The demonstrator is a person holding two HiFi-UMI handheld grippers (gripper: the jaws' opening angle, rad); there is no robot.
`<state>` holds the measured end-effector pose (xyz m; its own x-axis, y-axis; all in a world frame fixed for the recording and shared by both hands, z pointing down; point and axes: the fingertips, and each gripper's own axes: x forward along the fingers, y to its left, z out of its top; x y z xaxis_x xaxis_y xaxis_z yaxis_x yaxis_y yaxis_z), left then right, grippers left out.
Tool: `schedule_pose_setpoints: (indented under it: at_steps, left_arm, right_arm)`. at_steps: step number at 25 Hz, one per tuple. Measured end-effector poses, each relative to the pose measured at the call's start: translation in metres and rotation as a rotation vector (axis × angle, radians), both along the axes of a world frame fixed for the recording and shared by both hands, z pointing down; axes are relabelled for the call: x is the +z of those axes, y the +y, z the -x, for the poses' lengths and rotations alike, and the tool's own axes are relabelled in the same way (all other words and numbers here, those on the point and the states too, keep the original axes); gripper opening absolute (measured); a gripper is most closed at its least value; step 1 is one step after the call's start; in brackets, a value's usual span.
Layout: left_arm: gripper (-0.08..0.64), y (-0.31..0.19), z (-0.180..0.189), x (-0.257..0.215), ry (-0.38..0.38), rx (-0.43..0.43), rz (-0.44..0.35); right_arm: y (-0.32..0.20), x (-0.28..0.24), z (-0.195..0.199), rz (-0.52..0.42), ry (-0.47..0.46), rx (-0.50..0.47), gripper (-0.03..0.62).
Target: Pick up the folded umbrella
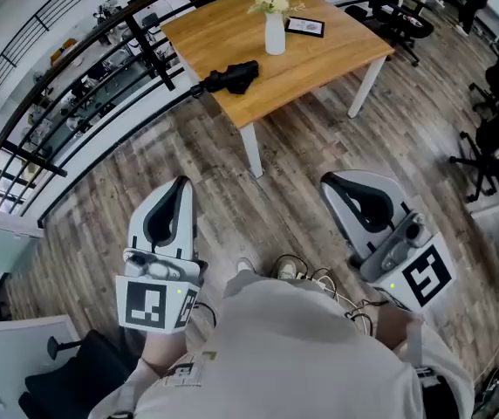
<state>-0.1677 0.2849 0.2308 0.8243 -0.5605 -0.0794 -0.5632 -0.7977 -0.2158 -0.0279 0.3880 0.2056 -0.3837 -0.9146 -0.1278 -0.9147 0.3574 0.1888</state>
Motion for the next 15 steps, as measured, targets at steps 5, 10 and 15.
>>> schedule_pose_setpoints:
  at_steps: [5,10,15]
  left_arm:
    - [0.021,0.007,-0.004,0.0,0.008,0.006,-0.002]
    - [0.021,0.006,-0.012,-0.002,0.011,0.008,-0.009]
    - [0.021,0.011,-0.018,-0.002,0.001,0.008,-0.012]
  right_arm:
    - [0.001,-0.004,-0.01,-0.023,-0.087,0.02,0.34]
    - [0.0,-0.008,-0.021,-0.039,-0.084,0.032,0.362]
    - [0.001,-0.003,-0.022,-0.023,-0.078,0.01,0.362]
